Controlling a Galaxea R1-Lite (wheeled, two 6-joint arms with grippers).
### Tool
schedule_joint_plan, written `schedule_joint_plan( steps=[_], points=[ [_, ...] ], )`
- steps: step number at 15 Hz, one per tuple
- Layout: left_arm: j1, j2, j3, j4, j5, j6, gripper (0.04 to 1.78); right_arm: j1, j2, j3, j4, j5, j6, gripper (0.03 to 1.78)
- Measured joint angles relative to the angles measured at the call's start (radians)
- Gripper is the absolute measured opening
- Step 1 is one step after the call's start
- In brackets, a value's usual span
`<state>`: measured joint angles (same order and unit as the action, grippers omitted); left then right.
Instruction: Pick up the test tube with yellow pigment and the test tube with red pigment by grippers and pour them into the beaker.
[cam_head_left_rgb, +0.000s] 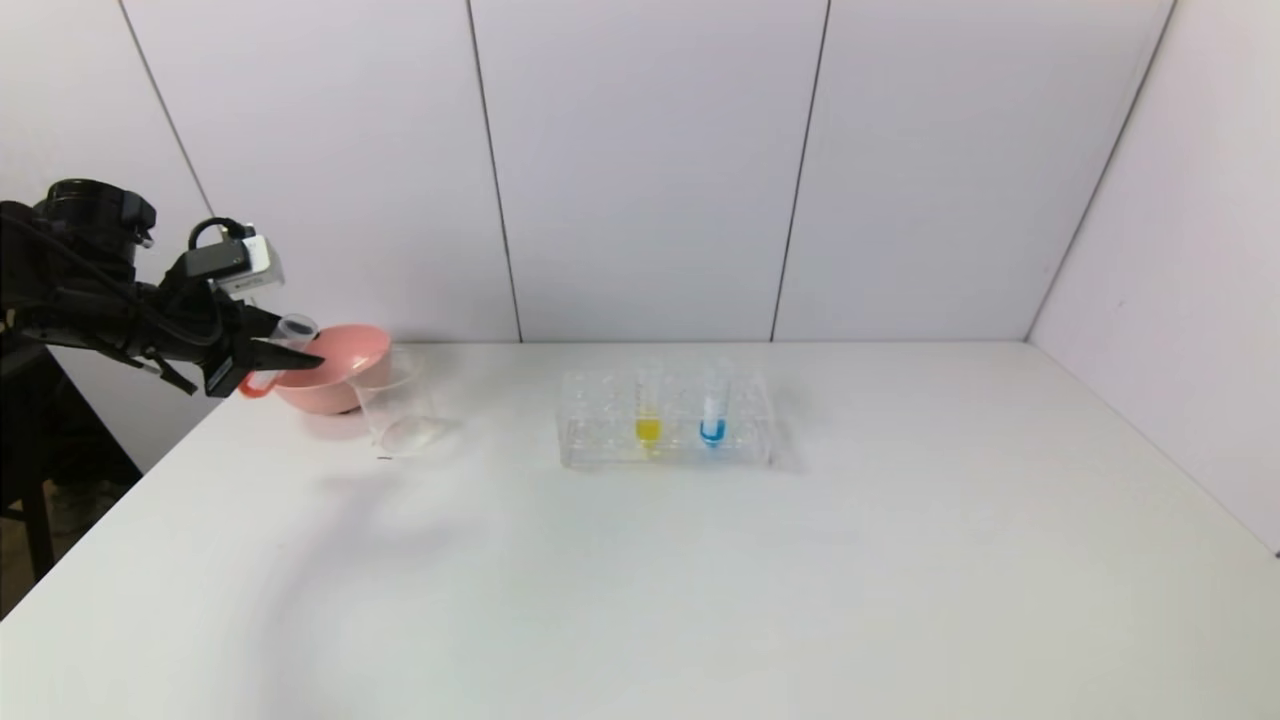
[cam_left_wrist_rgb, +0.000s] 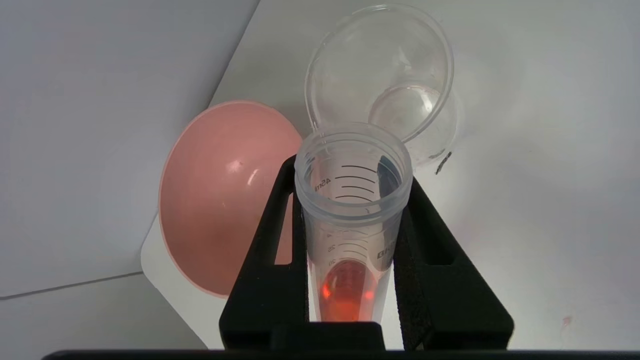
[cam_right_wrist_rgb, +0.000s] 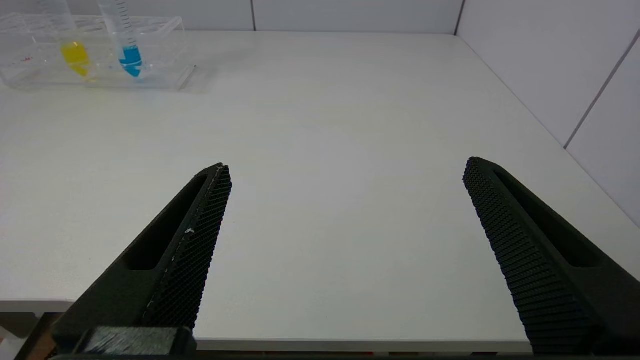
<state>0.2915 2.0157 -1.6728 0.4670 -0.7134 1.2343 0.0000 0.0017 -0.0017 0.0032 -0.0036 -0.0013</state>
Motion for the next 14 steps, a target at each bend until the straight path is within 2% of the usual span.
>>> schedule_joint_plan(
  steps=[7, 11, 14],
  points=[
    [0.003, 0.077, -0.22, 0.291, 0.063, 0.171, 0.49, 0.0, 0.0, 0.0, 0.0, 0.0, 0.0, 1.7],
    [-0.004, 0.113, -0.289, 0.36, 0.113, 0.196, 0.49, 0.0, 0.0, 0.0, 0.0, 0.0, 0.0, 1.7],
    [-0.018, 0.122, -0.303, 0.36, 0.138, 0.197, 0.49, 0.0, 0.0, 0.0, 0.0, 0.0, 0.0, 1.7]
  ],
)
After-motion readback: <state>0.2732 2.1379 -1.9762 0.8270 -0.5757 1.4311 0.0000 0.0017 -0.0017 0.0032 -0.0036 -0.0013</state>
